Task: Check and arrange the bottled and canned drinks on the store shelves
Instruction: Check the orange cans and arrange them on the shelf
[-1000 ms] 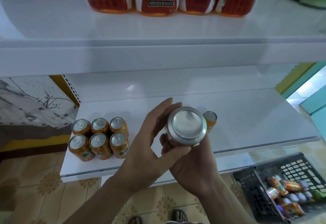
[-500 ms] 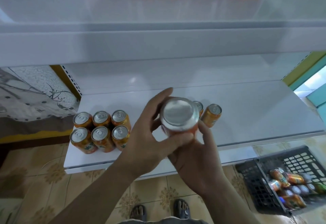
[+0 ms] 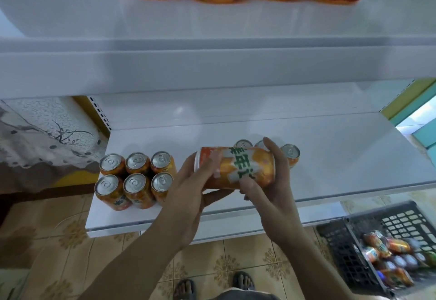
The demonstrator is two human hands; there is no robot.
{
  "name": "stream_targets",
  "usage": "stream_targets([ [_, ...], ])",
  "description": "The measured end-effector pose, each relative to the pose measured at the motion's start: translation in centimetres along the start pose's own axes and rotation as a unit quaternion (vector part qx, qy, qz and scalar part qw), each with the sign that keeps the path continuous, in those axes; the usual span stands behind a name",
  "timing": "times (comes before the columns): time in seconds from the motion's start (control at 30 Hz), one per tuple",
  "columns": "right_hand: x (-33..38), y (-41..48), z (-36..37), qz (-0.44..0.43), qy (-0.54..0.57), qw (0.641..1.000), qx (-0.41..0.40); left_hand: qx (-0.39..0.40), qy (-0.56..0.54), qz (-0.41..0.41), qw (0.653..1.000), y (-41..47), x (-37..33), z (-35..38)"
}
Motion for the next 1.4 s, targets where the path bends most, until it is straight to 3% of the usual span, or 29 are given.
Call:
stream_targets([
  [0.1, -0.1, 0.5, -0.3, 0.007, -0.023, 1.0, -0.003, -0.002, 0.016, -0.029, 0.999, 0.4, 0.7, -0.5],
  [0.23, -1.2, 1.0, -0.6, 0.089, -0.016, 0.996, -0.026, 0.031, 0.064, 0.048, 0.996, 0.8, -0.1, -0.7],
  [0.43, -1.0, 0.9, -0.3, 0.047, 0.015, 0.999, 0.004, 0.01, 0.055, 0.023, 0.998, 1.4, 0.0, -0.8],
  [0.53, -1.7, 1.1, -0.3, 0.115, 0.043, 0.992, -0.04, 0.042, 0.119, 0.06, 0.99, 0.9, -0.3, -0.6],
  [0.6, -2.3, 0.9, -0.2, 0.144, 0.038, 0.988, -0.044, 0.029, 0.104, 0.085, 0.991, 0.9, -0.5, -0.9],
  [0.73, -1.9, 1.1, 0.0, 0.091, 0.026, 0.995, -0.023, -0.001, 0.068, 0.083, 0.994, 1.2, -1.2, -0.6],
  [0.83, -3.0, 0.9, 0.2, 0.231, 0.142, 0.96, -0.076, 0.057, 0.136, 0.126, 0.981, 1.0, -1.4, 0.1],
  [0.93, -4.3, 0.0, 1.7, 0.374, 0.231, 0.897, -0.04, 0.088, 0.204, 0.174, 0.959, 0.9, -1.1, 0.1],
  [1.07, -5.2, -0.7, 2.4, 0.429, 0.281, 0.858, -0.012, 0.082, 0.203, 0.193, 0.957, 0.7, -1.2, 0.4],
  [1.27, -6.2, -0.9, 1.8, 0.43, 0.273, 0.86, -0.026, 0.051, 0.25, 0.167, 0.952, 1.5, -0.5, -0.6],
  [1.4, -7.4, -0.1, -0.4, 0.369, 0.112, 0.919, -0.086, 0.03, 0.419, 0.094, 0.903, 3.1, 1.8, -3.5],
])
Point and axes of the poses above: each hand's wrist, its own y-axis towards the middle knuckle, its own z-axis out of the palm, x = y × z, the point moved 7 cm from there along y, towards the middle knuckle, and after that the axes turned 8 degrees about -x, right-handed, at the moved point
